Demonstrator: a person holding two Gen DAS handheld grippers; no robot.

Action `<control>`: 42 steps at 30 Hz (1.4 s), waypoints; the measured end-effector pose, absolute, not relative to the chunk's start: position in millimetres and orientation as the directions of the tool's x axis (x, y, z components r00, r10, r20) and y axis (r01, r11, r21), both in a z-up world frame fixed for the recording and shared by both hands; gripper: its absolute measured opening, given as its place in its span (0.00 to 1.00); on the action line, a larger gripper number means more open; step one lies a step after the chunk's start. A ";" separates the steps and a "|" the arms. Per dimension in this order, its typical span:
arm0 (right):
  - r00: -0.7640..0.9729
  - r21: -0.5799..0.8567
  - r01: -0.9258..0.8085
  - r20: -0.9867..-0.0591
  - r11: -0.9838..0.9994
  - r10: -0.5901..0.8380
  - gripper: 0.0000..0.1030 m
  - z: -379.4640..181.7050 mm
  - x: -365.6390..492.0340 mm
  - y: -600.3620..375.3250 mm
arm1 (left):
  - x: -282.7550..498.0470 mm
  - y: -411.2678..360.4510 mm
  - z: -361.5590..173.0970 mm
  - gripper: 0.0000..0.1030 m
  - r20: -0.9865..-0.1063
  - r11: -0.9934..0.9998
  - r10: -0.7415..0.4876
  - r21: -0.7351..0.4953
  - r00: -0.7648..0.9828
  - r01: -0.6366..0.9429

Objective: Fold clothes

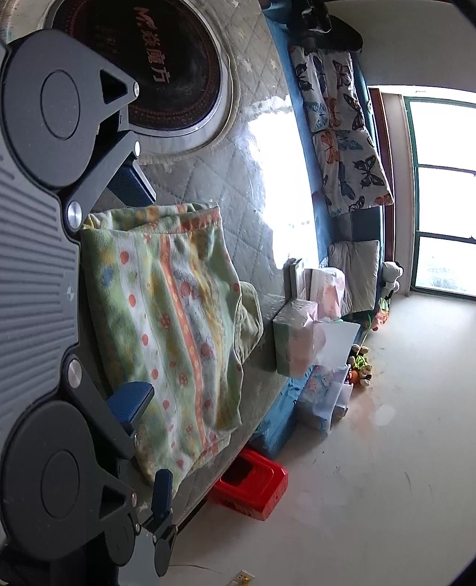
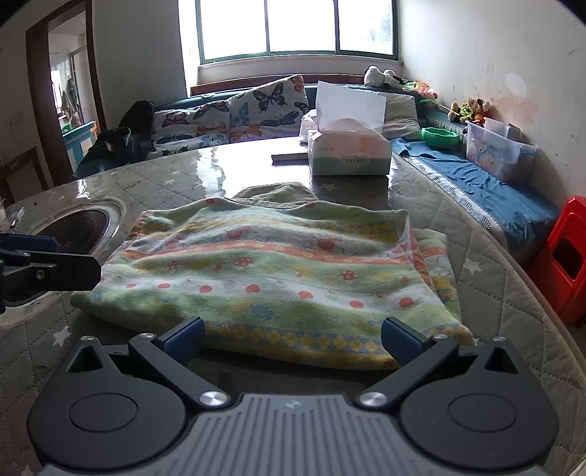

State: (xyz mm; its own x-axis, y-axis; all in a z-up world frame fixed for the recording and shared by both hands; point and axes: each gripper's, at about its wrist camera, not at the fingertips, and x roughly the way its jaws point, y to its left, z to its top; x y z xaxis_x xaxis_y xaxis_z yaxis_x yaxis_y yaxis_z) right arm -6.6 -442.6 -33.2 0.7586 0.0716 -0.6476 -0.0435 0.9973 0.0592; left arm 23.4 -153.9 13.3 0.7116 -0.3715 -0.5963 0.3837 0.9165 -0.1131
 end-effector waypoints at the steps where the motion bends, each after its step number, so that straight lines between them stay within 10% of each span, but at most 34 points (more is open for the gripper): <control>1: 0.759 0.062 -0.041 -0.647 0.997 0.071 1.00 -33.1 -7.5 -442.3 | 21.5 -153.8 13.9 1.00 -0.589 0.915 -0.374 -0.112 0.716 0.387; 42: 0.774 0.052 0.053 -0.633 0.997 -0.008 1.00 -32.1 -51.8 -433.6 | -12.5 -161.6 2.8 1.00 -0.652 0.908 -0.366 -0.094 0.663 0.409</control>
